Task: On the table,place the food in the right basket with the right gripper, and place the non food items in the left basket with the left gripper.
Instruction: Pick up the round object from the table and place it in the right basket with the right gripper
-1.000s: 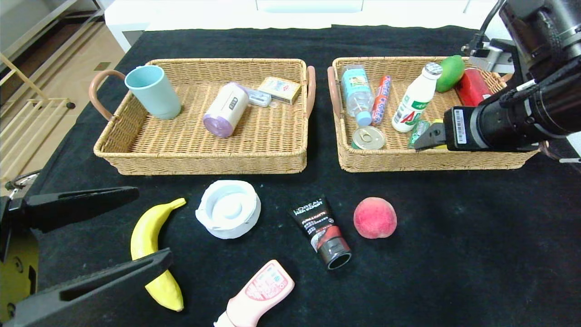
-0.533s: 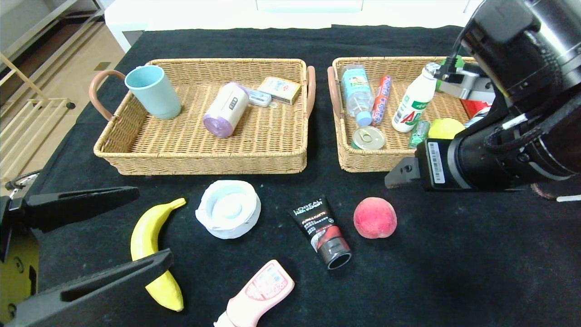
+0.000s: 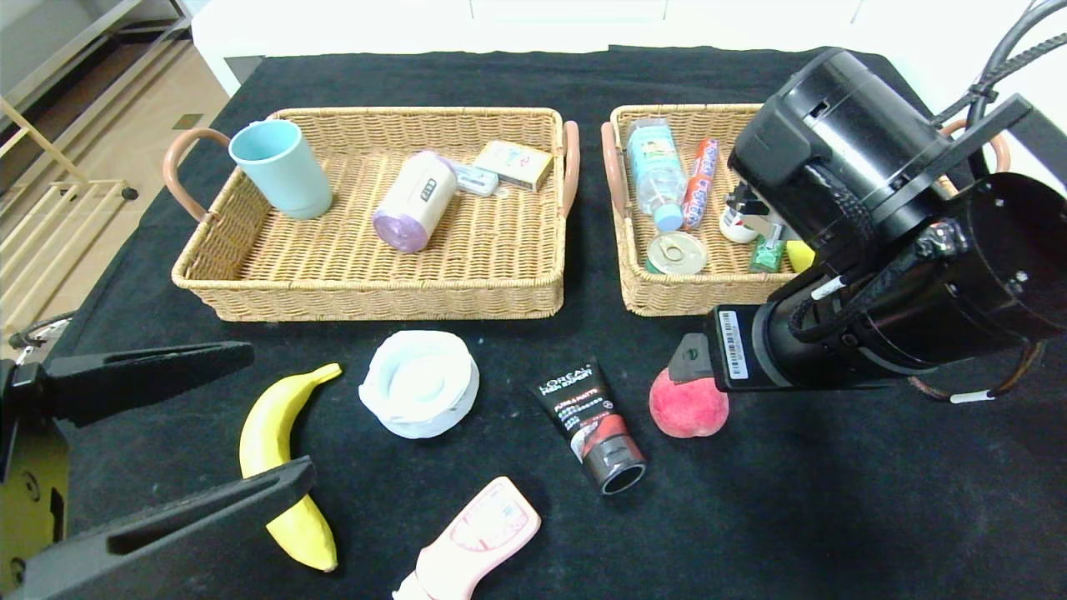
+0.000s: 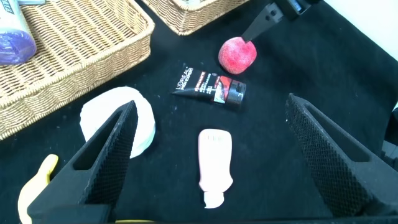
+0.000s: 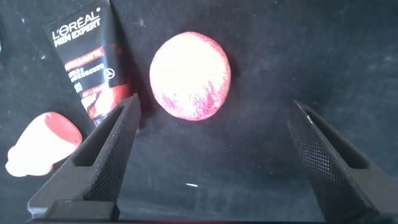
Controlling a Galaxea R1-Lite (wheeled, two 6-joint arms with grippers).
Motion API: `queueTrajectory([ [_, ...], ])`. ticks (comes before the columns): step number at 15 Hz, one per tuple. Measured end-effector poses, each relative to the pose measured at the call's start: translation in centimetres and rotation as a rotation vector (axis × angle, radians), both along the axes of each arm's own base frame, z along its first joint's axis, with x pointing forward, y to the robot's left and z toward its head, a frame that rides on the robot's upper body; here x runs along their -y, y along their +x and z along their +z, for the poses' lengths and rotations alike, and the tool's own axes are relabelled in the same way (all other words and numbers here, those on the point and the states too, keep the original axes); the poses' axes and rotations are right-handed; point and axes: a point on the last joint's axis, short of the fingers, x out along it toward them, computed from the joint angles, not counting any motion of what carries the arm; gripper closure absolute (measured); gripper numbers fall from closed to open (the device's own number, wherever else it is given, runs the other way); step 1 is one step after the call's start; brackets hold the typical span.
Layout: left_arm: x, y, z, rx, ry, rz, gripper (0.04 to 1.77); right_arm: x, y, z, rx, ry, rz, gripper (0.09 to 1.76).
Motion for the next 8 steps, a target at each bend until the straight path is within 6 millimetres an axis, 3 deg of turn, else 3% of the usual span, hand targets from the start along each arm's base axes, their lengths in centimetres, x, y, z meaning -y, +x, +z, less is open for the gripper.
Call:
queueTrajectory([
  [8, -0.1, -0.1, 0.1, 0.009, 0.0, -0.001, 0.09, -2.0, 1.5, -1.4, 0.026, 0.028, -0.044, 0.15],
])
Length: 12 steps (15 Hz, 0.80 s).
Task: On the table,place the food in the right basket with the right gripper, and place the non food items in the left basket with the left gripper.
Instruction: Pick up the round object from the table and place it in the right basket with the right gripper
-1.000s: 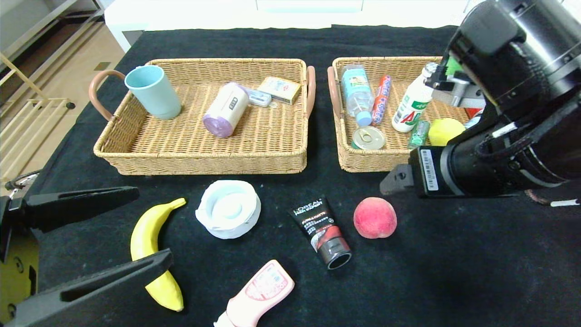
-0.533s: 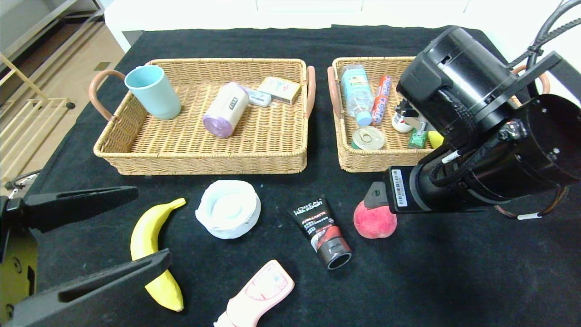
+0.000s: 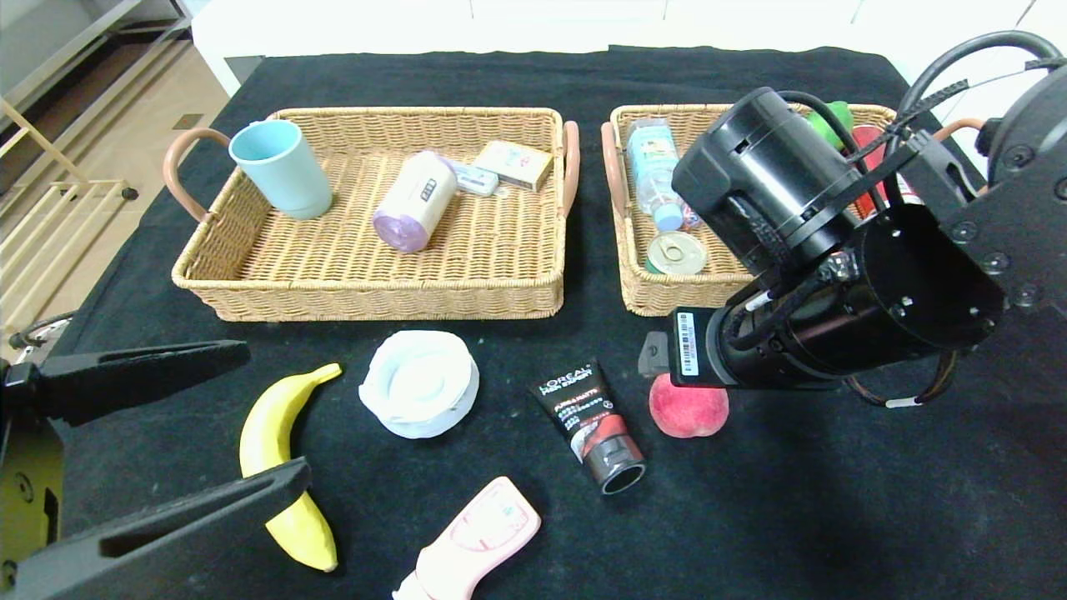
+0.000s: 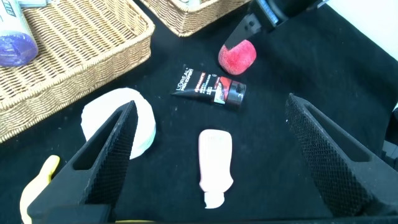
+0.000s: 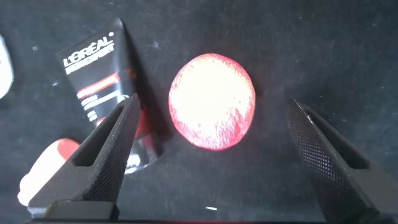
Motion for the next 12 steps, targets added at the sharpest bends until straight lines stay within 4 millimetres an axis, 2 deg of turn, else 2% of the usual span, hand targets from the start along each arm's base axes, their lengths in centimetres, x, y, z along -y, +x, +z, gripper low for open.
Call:
queueTrajectory([
  [12, -0.1, -0.3, 0.2, 0.017, -0.002, -0.001, 0.09, -0.9, 2.6, -2.9, -0.056, -0.004, -0.091, 0.15],
])
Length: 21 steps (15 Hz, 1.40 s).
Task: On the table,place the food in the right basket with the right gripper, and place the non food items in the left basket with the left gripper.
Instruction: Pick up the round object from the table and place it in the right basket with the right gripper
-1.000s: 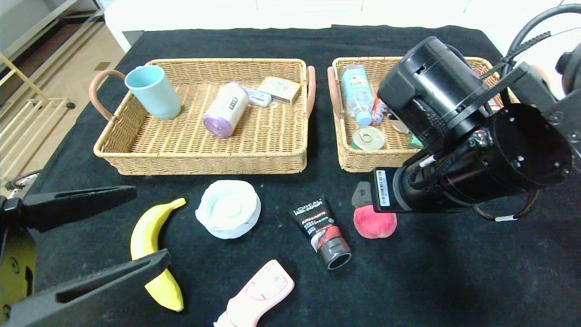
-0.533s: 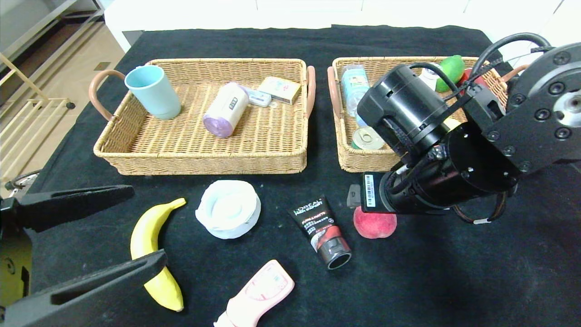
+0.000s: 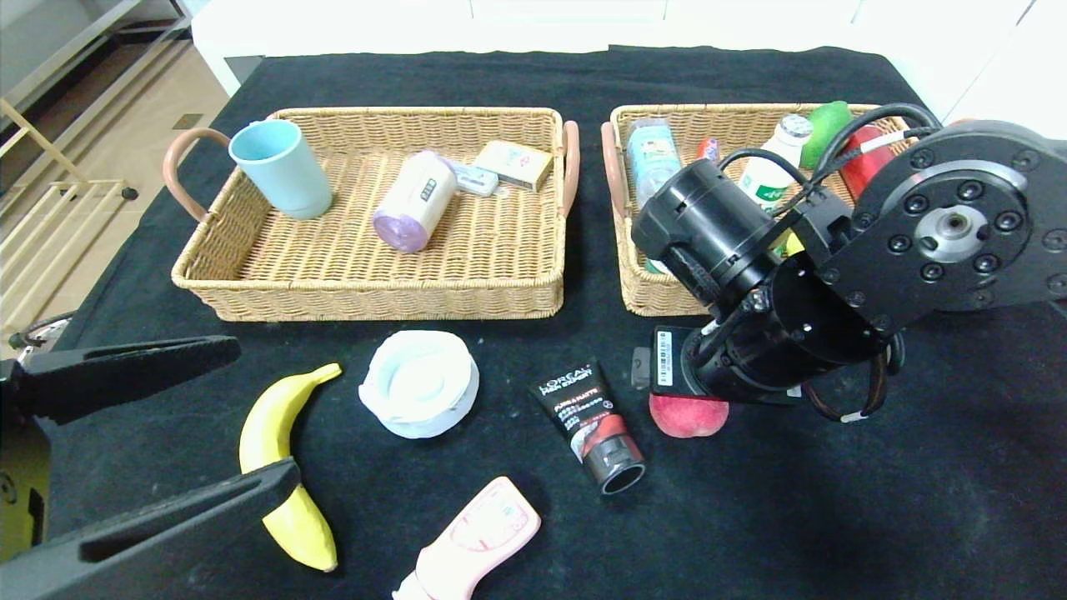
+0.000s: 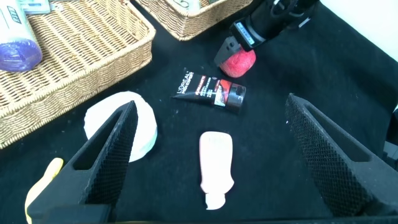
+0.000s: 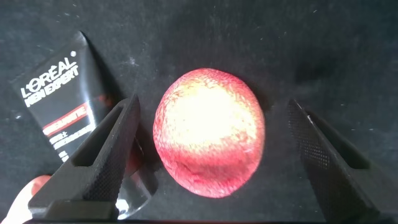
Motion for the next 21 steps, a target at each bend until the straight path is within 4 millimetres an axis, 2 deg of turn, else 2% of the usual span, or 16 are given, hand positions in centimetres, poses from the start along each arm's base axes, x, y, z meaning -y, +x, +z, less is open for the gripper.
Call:
queueTrajectory([
  [11, -0.1, -0.1, 0.1, 0.005, -0.003, 0.002, 0.09, -0.5, 0.4, -1.0, -0.021, -0.016, 0.0, 0.14],
  [14, -0.1, -0.1, 0.0, 0.004, -0.002, 0.0, 0.09, -0.6, 0.5, -1.2, -0.028, -0.019, 0.0, 0.59],
  [15, -0.1, -0.1, 0.0, 0.004, -0.001, 0.0, 0.09, -0.6, 0.6, -1.3, -0.029, -0.02, -0.004, 0.66],
  [21, -0.1, -0.1, 0.0, 0.005, -0.001, 0.0, 0.09, -0.7, 0.7, -1.6, -0.035, -0.023, -0.011, 0.7],
])
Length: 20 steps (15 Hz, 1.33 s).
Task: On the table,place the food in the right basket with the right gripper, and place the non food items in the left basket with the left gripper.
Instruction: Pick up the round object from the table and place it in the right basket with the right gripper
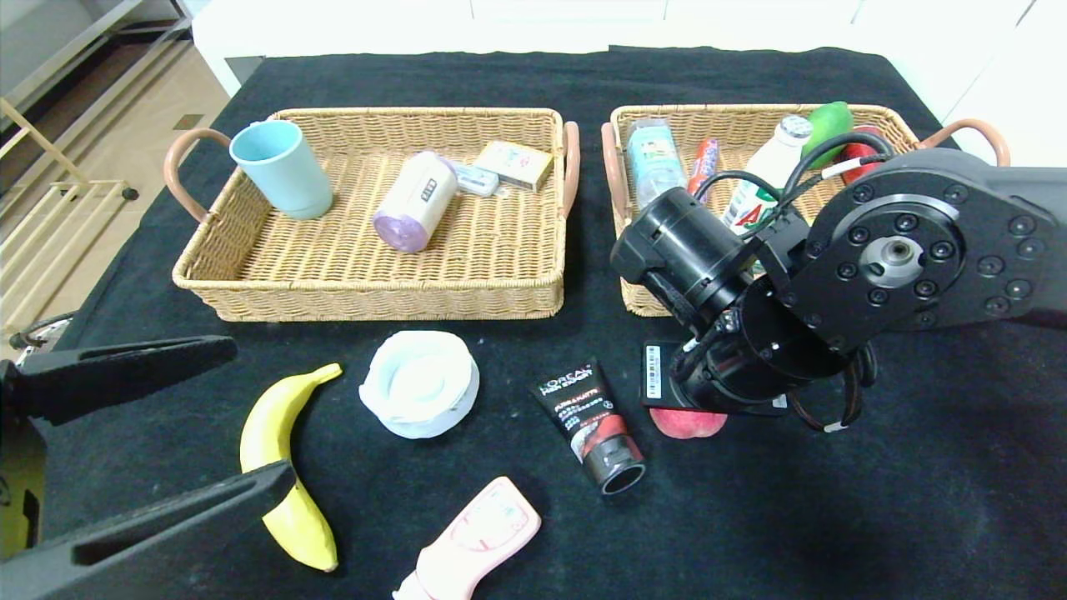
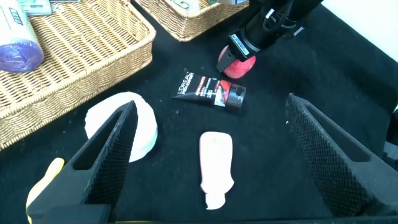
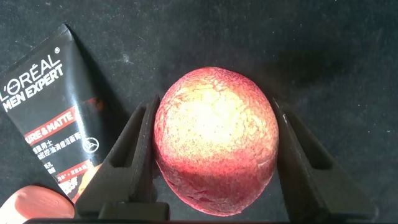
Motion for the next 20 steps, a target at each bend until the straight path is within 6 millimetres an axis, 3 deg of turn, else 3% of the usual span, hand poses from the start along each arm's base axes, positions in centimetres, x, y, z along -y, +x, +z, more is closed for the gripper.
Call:
queueTrajectory([
  [10, 0.0, 0.0, -0.2, -0.005, 0.004, -0.003, 0.09, 0.2, -0.4, 0.7, 0.008, 0.006, 0.012, 0.71],
  [20, 0.1, 0.1, -0.3, -0.003, 0.015, -0.003, 0.09, 1.9, -1.8, 5.9, 0.174, 0.021, 0.063, 0.71],
])
